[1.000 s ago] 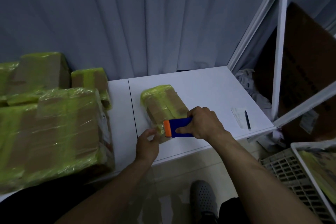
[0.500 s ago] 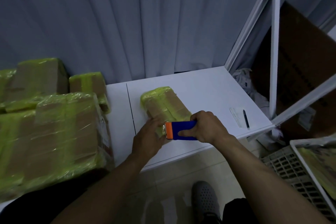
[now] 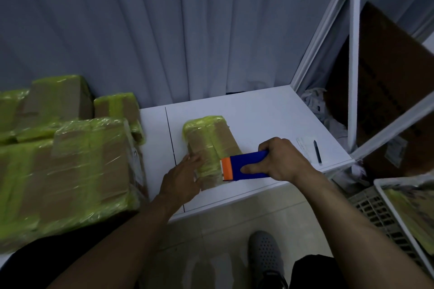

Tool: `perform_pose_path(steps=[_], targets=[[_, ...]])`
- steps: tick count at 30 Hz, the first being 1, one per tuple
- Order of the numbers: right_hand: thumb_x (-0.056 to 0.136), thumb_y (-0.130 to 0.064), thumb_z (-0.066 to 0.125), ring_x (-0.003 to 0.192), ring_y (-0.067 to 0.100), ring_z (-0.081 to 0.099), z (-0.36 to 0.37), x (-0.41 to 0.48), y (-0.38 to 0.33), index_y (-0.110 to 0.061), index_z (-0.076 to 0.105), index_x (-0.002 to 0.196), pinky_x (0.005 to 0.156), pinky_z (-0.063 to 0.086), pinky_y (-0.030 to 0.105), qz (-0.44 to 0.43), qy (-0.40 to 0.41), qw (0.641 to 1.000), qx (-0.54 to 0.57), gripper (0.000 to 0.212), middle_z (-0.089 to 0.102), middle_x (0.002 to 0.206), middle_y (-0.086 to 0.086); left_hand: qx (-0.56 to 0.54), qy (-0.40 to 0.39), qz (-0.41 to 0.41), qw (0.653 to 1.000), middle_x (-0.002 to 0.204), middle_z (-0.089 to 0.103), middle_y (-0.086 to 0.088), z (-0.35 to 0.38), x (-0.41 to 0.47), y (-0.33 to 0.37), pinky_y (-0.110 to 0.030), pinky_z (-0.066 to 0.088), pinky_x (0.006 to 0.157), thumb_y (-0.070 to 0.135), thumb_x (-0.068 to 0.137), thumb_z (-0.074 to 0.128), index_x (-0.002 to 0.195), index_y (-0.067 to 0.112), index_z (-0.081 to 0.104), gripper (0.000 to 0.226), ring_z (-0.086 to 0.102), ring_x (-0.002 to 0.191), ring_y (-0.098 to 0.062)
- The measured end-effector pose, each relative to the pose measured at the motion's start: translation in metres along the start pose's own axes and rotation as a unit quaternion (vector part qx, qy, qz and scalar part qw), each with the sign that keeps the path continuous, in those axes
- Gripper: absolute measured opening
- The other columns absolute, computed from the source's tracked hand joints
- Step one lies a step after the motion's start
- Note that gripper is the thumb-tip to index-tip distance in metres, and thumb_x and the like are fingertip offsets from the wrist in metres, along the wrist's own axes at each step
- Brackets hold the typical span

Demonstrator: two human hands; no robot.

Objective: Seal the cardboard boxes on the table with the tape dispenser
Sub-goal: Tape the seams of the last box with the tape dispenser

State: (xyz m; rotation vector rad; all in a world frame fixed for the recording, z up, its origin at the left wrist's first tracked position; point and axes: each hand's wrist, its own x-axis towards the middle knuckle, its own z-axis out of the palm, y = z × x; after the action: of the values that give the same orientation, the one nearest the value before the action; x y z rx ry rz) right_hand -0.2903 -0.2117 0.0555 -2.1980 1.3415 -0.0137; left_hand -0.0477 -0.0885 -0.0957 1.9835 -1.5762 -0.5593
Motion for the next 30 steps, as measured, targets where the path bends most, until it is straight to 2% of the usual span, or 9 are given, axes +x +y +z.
perform_pose_path(steps=[4,10,13,16,18,22,24,26,30], targets=[[0.059,-0.062,0.091,0.071,0.011,0.069,-0.002,-0.006,0.005,-0.019,0.069,0.076,0.070,0.063,0.035,-0.001,0.004,1.000,-0.012,0.051,0.072,0.077,-0.005,0.000,0.004,0.009,1.000,0.146,0.034,0.023,-0.002,-0.011,-0.009,-0.030,0.039,0.112,0.028,0.082,0.080,0.148,0.034,0.041,0.077,0.043,0.138,-0.015],[0.061,-0.064,0.089,0.078,0.011,0.069,0.014,-0.005,0.002,-0.022,0.068,0.086,0.074,0.063,0.035,-0.008,-0.011,0.999,-0.034,0.053,0.072,0.087,-0.005,-0.004,-0.014,0.026,1.000,0.149,0.037,0.017,-0.010,-0.033,-0.002,-0.009,0.036,0.103,0.014,0.095,0.064,0.150,0.040,0.027,0.071,0.046,0.133,-0.011],[0.062,-0.063,0.088,0.081,0.012,0.069,0.021,-0.001,-0.001,-0.021,0.068,0.093,0.076,0.063,0.035,-0.004,-0.018,0.999,-0.049,0.056,0.073,0.093,-0.004,0.037,-0.026,0.034,0.998,0.161,0.026,0.001,-0.013,-0.034,0.007,-0.029,0.033,0.114,0.002,0.097,0.054,0.154,0.033,0.026,0.071,0.033,0.144,-0.022],[0.062,-0.064,0.088,0.082,0.013,0.069,0.024,0.005,-0.001,-0.020,0.068,0.097,0.077,0.063,0.034,0.007,-0.021,0.999,-0.048,0.059,0.073,0.096,-0.003,0.073,-0.041,0.125,0.989,0.165,0.011,0.005,-0.009,-0.034,-0.006,-0.039,0.029,0.120,-0.008,0.090,0.059,0.155,0.037,0.022,0.087,0.014,0.152,-0.018],[0.062,-0.063,0.089,0.082,0.013,0.069,0.024,0.007,0.000,-0.020,0.067,0.097,0.077,0.062,0.034,0.012,-0.024,0.999,-0.047,0.059,0.072,0.096,-0.003,0.092,-0.050,0.126,0.986,0.166,0.006,0.008,-0.006,-0.036,-0.012,-0.039,0.031,0.119,0.000,0.090,0.064,0.154,0.042,0.021,0.089,0.009,0.153,-0.016],[0.064,-0.062,0.088,0.084,0.014,0.068,0.026,0.010,0.001,-0.021,0.064,0.097,0.076,0.062,0.032,0.012,-0.033,0.998,-0.052,0.058,0.072,0.098,-0.002,0.102,0.002,0.114,0.988,0.162,0.019,0.010,-0.006,-0.034,0.011,-0.031,0.029,0.116,0.060,0.091,0.059,0.153,0.039,0.028,0.072,0.013,0.150,-0.011],[0.064,-0.063,0.088,0.084,0.014,0.069,0.025,0.010,0.002,-0.021,0.064,0.096,0.076,0.062,0.032,0.013,-0.036,0.998,-0.050,0.058,0.073,0.098,-0.001,0.093,0.040,0.160,0.982,0.156,0.035,0.004,-0.005,-0.032,0.018,-0.038,0.037,0.114,0.045,0.092,0.066,0.149,0.025,0.042,0.065,0.027,0.145,-0.013],[0.064,-0.063,0.088,0.082,0.013,0.069,0.025,0.010,0.004,-0.021,0.065,0.096,0.075,0.062,0.031,0.016,-0.039,0.998,-0.044,0.058,0.072,0.095,-0.002,0.107,0.043,0.214,0.970,0.148,0.047,-0.003,0.005,-0.031,0.011,-0.045,0.042,0.109,0.010,0.081,0.081,0.142,0.013,0.052,0.068,0.042,0.138,-0.021],[0.063,-0.065,0.087,0.078,0.010,0.068,0.028,0.007,0.006,-0.020,0.067,0.095,0.069,0.060,0.028,0.014,-0.045,0.999,-0.023,0.058,0.070,0.089,-0.005,0.095,0.026,0.209,0.973,0.151,0.043,-0.001,0.015,-0.029,-0.007,-0.047,0.030,0.113,-0.017,0.068,0.079,0.148,0.018,0.041,0.095,0.042,0.139,-0.021]])
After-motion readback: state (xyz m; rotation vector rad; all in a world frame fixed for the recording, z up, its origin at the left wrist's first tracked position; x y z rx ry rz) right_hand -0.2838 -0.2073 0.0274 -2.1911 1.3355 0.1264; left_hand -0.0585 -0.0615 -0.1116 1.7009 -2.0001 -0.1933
